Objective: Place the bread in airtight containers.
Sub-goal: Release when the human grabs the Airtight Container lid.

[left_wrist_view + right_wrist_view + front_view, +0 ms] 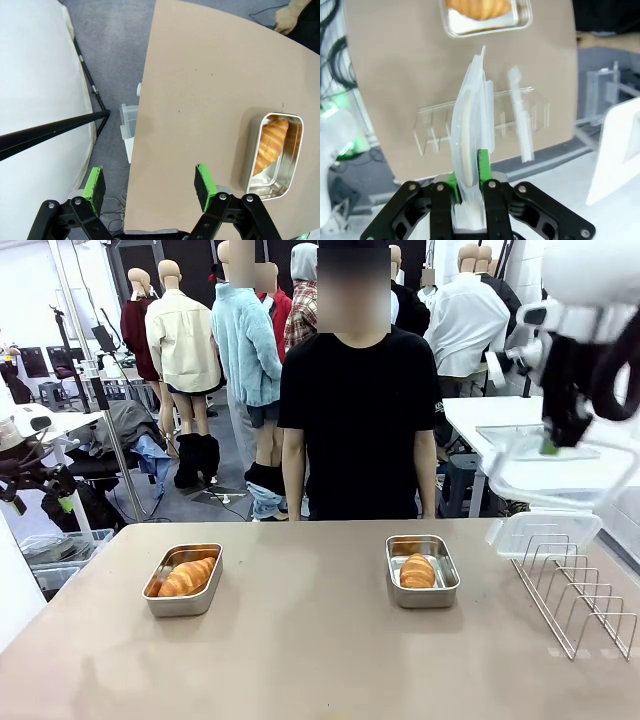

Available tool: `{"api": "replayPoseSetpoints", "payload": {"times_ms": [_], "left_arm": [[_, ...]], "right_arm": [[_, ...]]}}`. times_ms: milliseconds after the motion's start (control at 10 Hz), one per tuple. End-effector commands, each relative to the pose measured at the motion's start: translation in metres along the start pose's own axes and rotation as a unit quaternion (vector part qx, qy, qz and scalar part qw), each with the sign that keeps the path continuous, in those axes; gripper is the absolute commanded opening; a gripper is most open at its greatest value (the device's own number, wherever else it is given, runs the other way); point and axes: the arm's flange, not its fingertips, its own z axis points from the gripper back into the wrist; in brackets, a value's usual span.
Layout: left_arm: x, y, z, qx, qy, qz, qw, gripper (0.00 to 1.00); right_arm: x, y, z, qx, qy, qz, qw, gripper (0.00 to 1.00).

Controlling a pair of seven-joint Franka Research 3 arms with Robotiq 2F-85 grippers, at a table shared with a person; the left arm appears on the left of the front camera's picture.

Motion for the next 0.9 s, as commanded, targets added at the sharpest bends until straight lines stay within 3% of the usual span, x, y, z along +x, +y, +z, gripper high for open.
{"api": "replayPoseSetpoints", "payload": {"times_ms": [0, 400, 700, 800], "left_arm": [[0.0, 0.0, 0.001, 0.006, -0.001, 0.003, 1.0, 0.92], [0.0, 0.0, 0.001, 0.006, -0.001, 0.003, 1.0, 0.92], [0.0, 0.0, 0.001, 0.006, -0.001, 0.003, 1.0, 0.92], [0.0, 0.0, 0.001, 0.006, -0.001, 0.003, 1.0, 0.92]], "right_arm": [[0.036, -0.067, 0.009, 0.037, -0.062, -0.081, 0.994, 0.0], [0.071, -0.159, 0.006, 0.067, -0.113, -0.255, 0.958, 0.0], [0.077, -0.179, -0.02, 0.072, -0.079, -0.261, 0.96, 0.0], [0.069, -0.169, -0.019, 0.065, -0.1, -0.256, 0.959, 0.0]]}}
